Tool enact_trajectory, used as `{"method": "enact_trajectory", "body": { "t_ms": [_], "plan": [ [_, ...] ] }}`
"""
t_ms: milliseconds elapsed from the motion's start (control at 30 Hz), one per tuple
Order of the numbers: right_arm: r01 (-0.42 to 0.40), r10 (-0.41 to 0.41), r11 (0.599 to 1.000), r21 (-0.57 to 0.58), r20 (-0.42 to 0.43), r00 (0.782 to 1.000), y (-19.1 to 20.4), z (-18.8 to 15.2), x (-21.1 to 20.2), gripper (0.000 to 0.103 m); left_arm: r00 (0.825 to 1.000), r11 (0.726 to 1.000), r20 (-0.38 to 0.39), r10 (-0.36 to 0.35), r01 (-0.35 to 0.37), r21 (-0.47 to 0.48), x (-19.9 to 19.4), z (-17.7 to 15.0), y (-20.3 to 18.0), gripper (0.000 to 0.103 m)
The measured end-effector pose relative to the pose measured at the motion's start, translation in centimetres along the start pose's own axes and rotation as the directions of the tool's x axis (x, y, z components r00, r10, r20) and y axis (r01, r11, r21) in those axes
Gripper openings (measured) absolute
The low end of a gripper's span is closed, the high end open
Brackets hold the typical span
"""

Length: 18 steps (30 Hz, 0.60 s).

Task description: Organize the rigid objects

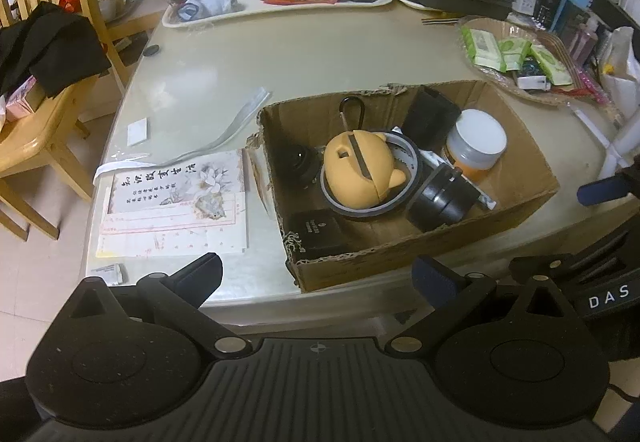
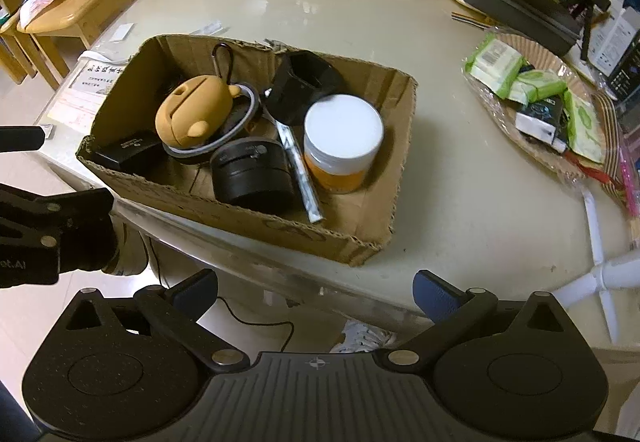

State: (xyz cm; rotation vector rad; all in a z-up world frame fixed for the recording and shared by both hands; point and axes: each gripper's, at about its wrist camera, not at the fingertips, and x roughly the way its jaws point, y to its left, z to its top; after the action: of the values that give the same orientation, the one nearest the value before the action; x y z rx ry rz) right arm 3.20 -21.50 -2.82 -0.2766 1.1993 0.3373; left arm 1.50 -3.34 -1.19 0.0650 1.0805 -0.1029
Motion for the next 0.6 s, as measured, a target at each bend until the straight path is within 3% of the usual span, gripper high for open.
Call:
{"method": "enact_trajectory", "body": {
  "t_ms": [600],
  "plan": [
    [0.000, 0.000, 1.000, 0.007, 0.009, 1.000, -0.11, 0.28, 0.03, 0.103, 1.000, 0.999, 0.009, 0.012, -0.012, 0.033, -0.16, 0.01, -0.55, 0.103]
  ]
}}
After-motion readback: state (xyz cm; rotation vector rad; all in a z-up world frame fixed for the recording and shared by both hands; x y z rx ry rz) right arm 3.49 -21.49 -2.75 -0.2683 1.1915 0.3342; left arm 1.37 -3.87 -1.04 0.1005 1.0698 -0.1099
